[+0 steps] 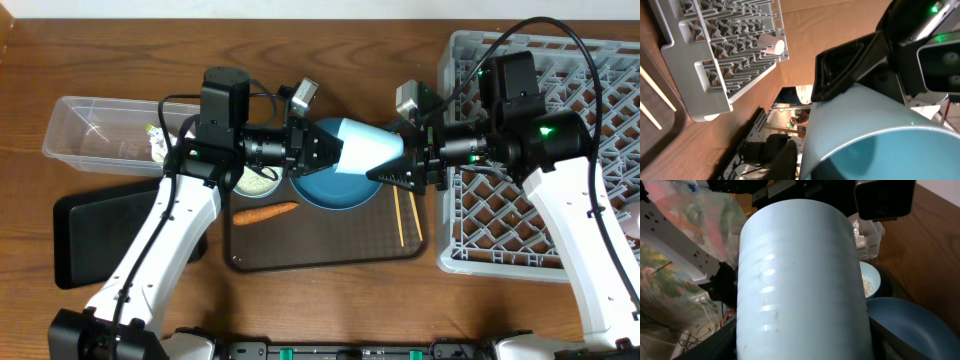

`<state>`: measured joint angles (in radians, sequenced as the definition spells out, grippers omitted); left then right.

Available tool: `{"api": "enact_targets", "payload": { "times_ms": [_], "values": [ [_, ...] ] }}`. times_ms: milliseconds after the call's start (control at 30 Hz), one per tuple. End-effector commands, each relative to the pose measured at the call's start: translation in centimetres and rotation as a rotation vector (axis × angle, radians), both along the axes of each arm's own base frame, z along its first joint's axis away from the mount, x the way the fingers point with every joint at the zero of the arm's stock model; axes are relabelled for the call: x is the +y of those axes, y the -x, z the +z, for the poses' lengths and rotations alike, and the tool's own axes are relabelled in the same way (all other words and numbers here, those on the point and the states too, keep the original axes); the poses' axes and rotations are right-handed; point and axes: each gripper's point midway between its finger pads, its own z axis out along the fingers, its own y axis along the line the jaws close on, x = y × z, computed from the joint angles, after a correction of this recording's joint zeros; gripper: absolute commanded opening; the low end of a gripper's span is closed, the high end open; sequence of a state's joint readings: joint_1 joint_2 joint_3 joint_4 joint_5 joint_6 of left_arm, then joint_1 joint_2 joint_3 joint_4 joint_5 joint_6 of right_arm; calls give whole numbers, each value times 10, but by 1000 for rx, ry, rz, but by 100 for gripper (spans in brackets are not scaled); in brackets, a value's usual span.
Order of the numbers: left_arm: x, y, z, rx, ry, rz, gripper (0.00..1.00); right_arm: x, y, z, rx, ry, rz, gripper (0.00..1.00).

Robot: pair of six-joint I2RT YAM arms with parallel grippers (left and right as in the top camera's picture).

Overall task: Sort waste into correct bins and load items into the dishwasher rack
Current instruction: 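Hand the light-blue cup from the left gripper to the right gripper, then place the light-blue cup into the dish rack with the right gripper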

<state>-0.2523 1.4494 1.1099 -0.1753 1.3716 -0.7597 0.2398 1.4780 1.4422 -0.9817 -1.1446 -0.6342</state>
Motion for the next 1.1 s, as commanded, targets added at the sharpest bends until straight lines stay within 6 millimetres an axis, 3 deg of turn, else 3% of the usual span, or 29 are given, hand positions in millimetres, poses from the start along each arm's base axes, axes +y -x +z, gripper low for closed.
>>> {"api": "enact_targets", "payload": {
  "times_ms": [0, 100, 200, 267, 367, 467, 567, 733, 900, 1000, 1067],
  "values": [
    [-1, -3, 4, -28, 1, 2, 22, 2, 1, -5, 53, 9, -10, 55],
    [0, -12, -5, -95, -43, 49, 27, -11, -18, -29, 113, 161, -163, 57],
    [11, -30, -39, -112, -212, 178, 31, -38, -43, -56, 146, 347, -375, 60],
    [29, -38, -72, -89, -395, 274, 31, -61, -56, -68, 165, 446, -519, 59],
    [72, -39, -121, -23, -711, 401, 34, -96, -69, -75, 211, 539, -711, 59],
    [110, -27, -141, 9, -925, 454, 35, -137, -76, -76, 277, 589, -883, 59],
    [143, -15, -138, -7, -1060, 502, 35, -184, -81, -71, 330, 608, -1039, 60],
    [182, -6, -108, -102, -1168, 639, 35, -258, -76, -59, 410, 586, -1241, 66],
    [197, -1, -80, -192, -1176, 734, 37, -327, -56, -69, 543, 599, -1445, 67],
    [198, 2, -76, -200, -1170, 740, 38, -369, -34, -87, 668, 677, -1590, 67],
    [198, 4, -78, -192, -1174, 734, 38, -382, -27, -95, 727, 685, -1640, 67]
  ]
}}
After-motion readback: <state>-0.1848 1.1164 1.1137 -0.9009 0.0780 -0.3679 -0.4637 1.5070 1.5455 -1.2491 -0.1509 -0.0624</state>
